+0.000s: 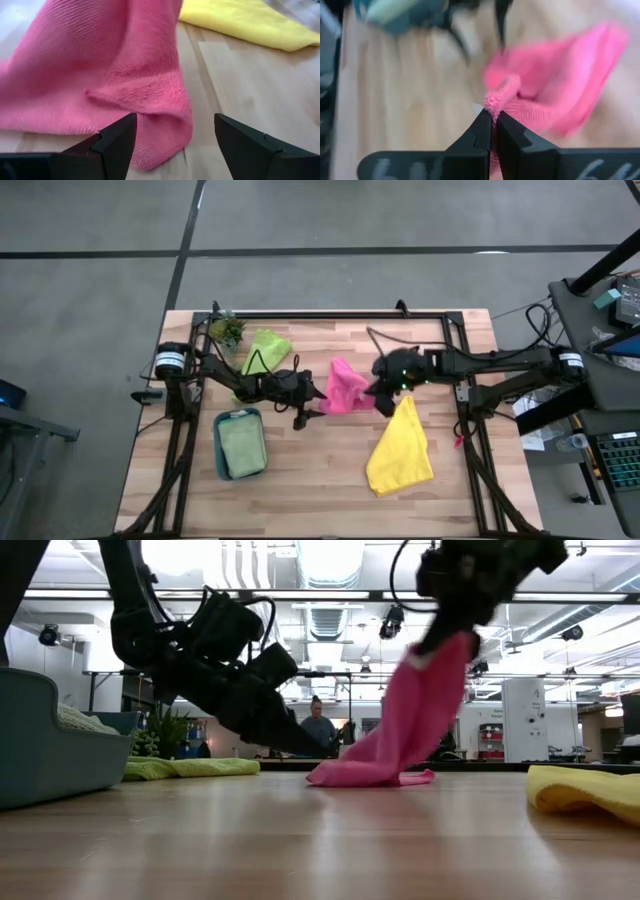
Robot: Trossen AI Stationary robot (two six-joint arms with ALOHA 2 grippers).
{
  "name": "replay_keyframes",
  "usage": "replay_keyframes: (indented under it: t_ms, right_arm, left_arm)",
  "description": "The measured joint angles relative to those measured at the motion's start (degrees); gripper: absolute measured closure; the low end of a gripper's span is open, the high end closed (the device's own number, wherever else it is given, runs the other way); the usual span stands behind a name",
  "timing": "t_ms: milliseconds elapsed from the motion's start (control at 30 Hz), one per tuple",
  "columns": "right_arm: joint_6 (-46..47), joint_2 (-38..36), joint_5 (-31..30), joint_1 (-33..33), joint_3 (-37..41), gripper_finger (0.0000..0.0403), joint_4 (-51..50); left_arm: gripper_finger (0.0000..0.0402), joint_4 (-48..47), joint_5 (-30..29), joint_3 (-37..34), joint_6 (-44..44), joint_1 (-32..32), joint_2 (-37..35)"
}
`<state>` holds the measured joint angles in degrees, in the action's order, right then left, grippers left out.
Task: Fold microfiber towels
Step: Fold the pink microfiber cloth
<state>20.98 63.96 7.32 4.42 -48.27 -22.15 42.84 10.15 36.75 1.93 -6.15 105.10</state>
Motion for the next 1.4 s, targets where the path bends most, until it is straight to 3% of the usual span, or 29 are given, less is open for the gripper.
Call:
replay_keyframes:
  t_ms: [233,433,600,967,1267,1400]
  right_arm:
    - [10.19,0.00,0.64,-6.57,1.31,0.0394,-5.75]
    - [12.85,0.00,-3.67,-9.91,1.69,0.0394,-5.42]
    - [12.92,0.00,-4.78,-10.20,1.69,0.0394,-4.96]
    - [12.50,0.00,-4.93,-10.18,1.69,0.0394,-4.46]
    - [12.39,0.00,-4.99,-10.18,1.77,0.0394,-4.27]
    - [12.32,0.00,-5.57,-10.18,1.80,0.0394,-4.25]
  left_arm:
    - [0.0151,0.21,-0.09,1.43,-0.09,0.00,-0.15]
    - [0.0151,0.48,-3.70,5.39,-1.45,0.00,1.61]
    - [0.0151,0.27,-7.30,8.31,-0.39,-0.15,4.77]
    - [0.0151,-0.49,-7.58,14.73,-0.13,-0.20,12.26]
    - [0.0152,-4.29,-9.90,14.23,-0.07,-0.22,11.35]
    - [0.0174,-6.29,-10.07,14.02,-0.04,-0.11,11.22]
